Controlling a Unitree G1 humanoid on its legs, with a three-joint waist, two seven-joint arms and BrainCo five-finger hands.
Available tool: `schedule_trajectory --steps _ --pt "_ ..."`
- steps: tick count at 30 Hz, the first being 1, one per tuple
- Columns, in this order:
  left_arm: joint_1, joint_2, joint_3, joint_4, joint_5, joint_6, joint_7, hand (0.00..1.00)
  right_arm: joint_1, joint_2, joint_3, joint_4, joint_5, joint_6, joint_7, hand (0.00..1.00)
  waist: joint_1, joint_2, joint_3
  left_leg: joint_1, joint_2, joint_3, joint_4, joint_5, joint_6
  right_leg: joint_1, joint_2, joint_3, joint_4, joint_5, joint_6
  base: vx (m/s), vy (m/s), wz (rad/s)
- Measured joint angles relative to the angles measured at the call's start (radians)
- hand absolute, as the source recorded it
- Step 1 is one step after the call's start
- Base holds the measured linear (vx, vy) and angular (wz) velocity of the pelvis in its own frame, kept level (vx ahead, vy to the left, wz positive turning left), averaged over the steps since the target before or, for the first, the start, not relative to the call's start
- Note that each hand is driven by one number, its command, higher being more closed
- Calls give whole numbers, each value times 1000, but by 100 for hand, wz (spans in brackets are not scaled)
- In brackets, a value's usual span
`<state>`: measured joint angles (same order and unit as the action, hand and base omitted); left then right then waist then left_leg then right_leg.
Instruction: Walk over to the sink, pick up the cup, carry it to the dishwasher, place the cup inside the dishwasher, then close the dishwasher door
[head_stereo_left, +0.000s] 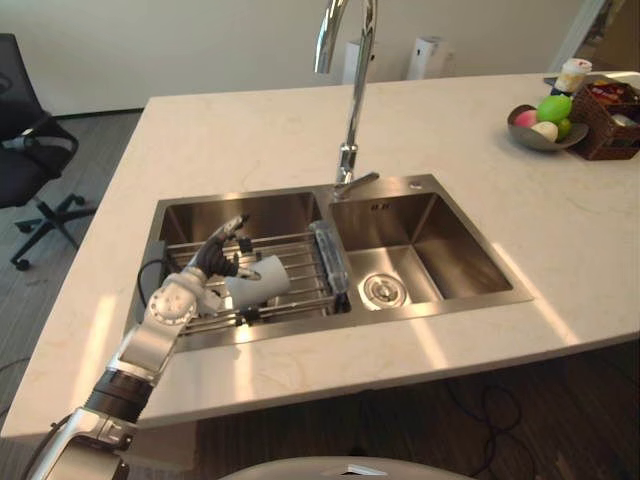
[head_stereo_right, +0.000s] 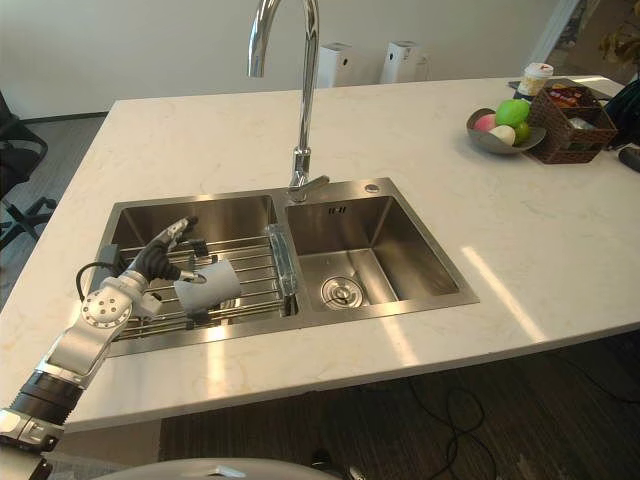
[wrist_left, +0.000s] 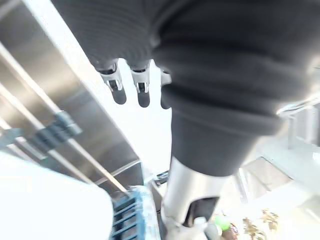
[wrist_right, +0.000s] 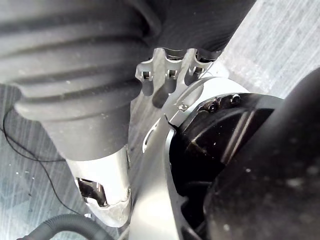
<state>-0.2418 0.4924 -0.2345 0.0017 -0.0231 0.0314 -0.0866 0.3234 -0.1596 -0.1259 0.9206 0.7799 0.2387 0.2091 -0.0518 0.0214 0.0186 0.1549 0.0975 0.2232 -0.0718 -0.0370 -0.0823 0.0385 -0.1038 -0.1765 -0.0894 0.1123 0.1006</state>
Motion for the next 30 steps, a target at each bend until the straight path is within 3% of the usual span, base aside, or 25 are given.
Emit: schedule_trajectory --steps 13,21,30 --pt "10 2 -2 -111 48 -6 -51 0 5 3 -36 22 -3 -3 5 0 17 15 -4 -32 -1 -40 17 2 2 -5 -2 -36 0 -2 -1 -14 -7 8" --pt "10 44 -31 -108 183 6 -47 0 3 3 -40 37 1 -3 0 0 8 18 -6 -35 -2 -52 17 2 2 -6 0 -41 0 -2 -1 -6 -3 1" --pt "4 48 -77 -16 234 6 -29 0 3 3 -35 36 19 3 -3 0 -12 18 -7 -30 -1 -28 17 1 1 -10 3 -24 0 -1 -2 -15 -5 -6"
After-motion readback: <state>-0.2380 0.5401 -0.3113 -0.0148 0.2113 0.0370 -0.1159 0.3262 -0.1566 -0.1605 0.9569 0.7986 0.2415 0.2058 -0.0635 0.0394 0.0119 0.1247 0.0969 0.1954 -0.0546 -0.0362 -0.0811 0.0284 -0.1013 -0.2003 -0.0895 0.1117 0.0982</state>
